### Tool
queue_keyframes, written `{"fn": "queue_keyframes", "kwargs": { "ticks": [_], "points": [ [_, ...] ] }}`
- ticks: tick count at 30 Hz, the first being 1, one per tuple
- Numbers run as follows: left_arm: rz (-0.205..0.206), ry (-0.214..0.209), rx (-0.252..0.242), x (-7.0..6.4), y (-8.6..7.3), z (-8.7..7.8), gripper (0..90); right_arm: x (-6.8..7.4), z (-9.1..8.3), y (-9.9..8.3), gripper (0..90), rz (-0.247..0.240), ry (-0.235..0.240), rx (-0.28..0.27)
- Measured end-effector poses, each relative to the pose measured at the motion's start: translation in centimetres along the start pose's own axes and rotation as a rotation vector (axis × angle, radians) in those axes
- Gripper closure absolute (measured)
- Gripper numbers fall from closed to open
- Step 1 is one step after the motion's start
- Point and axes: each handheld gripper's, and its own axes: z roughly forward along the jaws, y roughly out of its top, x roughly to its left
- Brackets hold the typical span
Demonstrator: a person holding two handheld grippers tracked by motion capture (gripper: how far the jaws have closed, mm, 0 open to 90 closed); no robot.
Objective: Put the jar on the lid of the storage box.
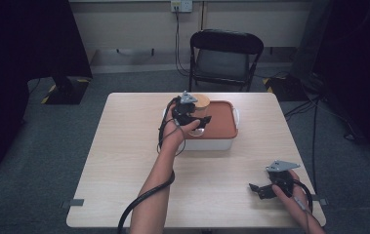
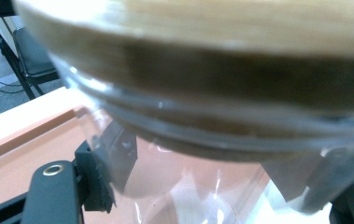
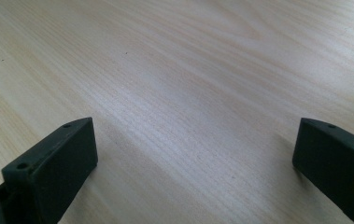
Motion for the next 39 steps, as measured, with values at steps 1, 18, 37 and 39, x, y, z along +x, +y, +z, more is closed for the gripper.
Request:
{"fn": "queue_keyframes", "kwargs": {
  "ticks": [1, 18, 37, 39],
  "points": [
    [0.000, 0.001, 0.003, 0.1, -0.1, 0.1, 26.5, 0.0, 0.0, 0.0, 0.0, 0.000, 0.000, 0.000],
    [0.008, 0.012, 0.003, 0.2, -0.5, 2.0, 26.5, 0.0, 0.0, 0.0, 0.0, 0.000, 0.000, 0.000],
    [0.014, 0.047, -0.020, 0.5, -0.9, 2.4, 26.3, 0.0, -0.1, -0.1, 0.0, -0.002, 0.000, -0.001],
    [0.017, 0.046, -0.019, 0.5, -1.0, 2.5, 26.1, 0.0, -0.1, -0.1, 0.0, -0.002, 0.000, -0.001]
  ]
}}
